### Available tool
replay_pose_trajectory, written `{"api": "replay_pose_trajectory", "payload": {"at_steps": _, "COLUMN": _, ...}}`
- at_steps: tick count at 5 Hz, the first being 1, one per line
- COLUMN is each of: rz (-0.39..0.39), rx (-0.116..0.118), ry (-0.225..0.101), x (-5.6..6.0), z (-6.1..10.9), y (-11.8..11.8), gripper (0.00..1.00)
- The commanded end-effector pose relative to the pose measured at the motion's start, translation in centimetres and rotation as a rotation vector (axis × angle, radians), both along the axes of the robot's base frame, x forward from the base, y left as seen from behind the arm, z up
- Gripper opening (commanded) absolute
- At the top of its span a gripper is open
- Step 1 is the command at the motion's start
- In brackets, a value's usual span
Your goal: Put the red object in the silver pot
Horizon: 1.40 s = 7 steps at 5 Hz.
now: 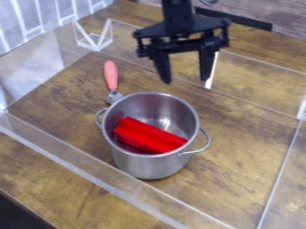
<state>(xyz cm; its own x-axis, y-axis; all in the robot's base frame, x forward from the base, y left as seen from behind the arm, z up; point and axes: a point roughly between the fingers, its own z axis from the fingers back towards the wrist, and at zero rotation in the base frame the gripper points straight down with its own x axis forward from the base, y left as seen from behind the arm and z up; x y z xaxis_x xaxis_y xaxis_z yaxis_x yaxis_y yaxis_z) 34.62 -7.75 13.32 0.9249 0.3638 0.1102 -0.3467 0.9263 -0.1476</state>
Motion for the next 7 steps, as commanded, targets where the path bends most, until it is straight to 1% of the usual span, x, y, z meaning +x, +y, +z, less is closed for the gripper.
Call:
{"api": "replay_pose_trajectory", "payload": {"at_steps": 1, "rz": -0.076, "rx": 0.019, "ry": -0.065, "x": 0.7, "z": 1.8, "y": 0.9, "gripper": 1.00}}
{"api": "replay_pose_trajectory", "payload": {"at_steps": 2, "rz": -0.075, "rx": 0.027, "ry": -0.062, "x": 0.7, "z": 1.6, "y": 2.2, "gripper": 1.00}}
{"api": "replay_pose_trajectory", "payload": {"at_steps": 3, "rz": -0.169, "rx": 0.038, "ry": -0.061, "x": 1.2, "z": 0.8, "y": 2.3, "gripper": 1.00}}
{"api": "replay_pose_trajectory", "payload": {"at_steps": 4, "rz": -0.248, "rx": 0.051, "ry": -0.066, "x": 1.9, "z": 0.5, "y": 2.0, "gripper": 1.00}}
{"api": "replay_pose_trajectory", "payload": {"at_steps": 6, "rz": -0.199, "rx": 0.077, "ry": -0.075, "x": 2.4, "z": 1.8, "y": 2.2, "gripper": 1.00}}
{"api": "replay_pose_trajectory", "payload": {"at_steps": 7, "rz": -0.218, "rx": 0.080, "ry": -0.079, "x": 3.4, "z": 1.6, "y": 2.2, "gripper": 1.00}}
